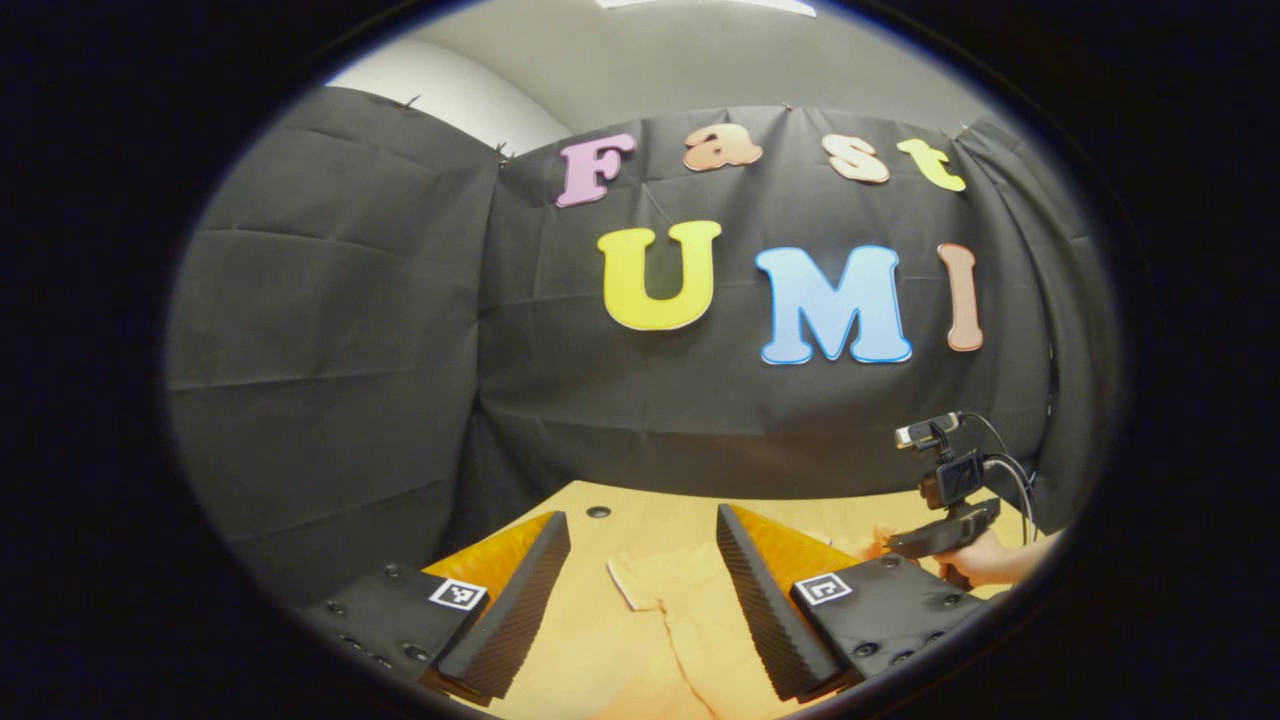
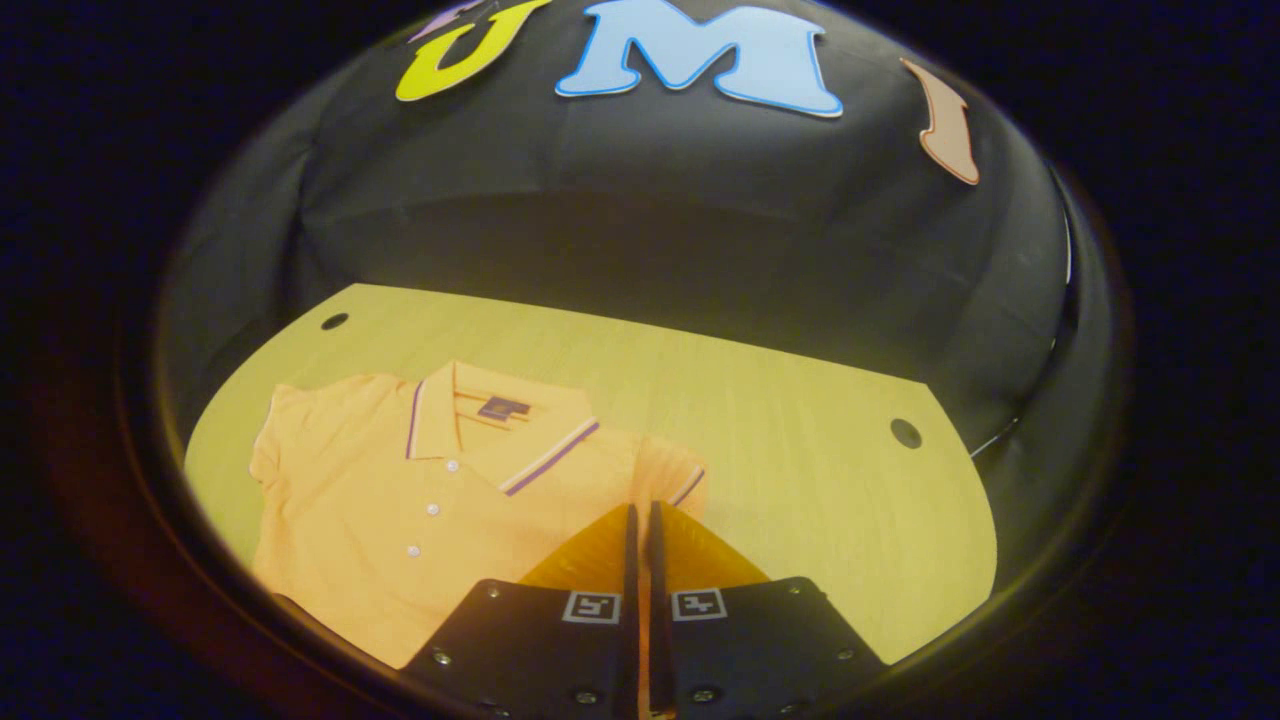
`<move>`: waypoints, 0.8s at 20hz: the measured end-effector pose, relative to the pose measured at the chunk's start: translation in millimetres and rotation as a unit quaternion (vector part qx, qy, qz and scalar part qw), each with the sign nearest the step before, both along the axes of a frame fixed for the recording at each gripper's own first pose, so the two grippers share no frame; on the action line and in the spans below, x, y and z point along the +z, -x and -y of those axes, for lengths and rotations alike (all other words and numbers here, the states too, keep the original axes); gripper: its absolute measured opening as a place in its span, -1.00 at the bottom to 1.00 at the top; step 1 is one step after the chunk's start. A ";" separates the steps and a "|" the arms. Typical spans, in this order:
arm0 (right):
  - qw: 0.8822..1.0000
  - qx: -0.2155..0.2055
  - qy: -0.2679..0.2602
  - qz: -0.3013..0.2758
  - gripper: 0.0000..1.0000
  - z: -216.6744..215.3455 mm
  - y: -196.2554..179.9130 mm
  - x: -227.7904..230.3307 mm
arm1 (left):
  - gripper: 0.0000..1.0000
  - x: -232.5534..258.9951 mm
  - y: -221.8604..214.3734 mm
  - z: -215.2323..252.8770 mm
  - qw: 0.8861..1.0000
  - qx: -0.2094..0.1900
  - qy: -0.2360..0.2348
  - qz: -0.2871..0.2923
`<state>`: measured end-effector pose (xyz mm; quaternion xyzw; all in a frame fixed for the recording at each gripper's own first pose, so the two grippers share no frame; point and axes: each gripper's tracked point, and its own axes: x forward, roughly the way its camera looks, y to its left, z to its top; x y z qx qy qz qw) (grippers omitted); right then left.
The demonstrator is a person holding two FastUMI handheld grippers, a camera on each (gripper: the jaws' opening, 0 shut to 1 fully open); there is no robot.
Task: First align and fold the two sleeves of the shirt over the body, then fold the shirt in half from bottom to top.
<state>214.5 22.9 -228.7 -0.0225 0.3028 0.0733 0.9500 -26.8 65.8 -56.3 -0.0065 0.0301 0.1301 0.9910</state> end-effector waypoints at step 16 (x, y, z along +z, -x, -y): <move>0.994 0.087 -0.006 -0.061 -0.92 -59.4 17.9 -35.6 | 0.92 -7.0 13.6 -8.2 1.000 0.020 0.013 0.002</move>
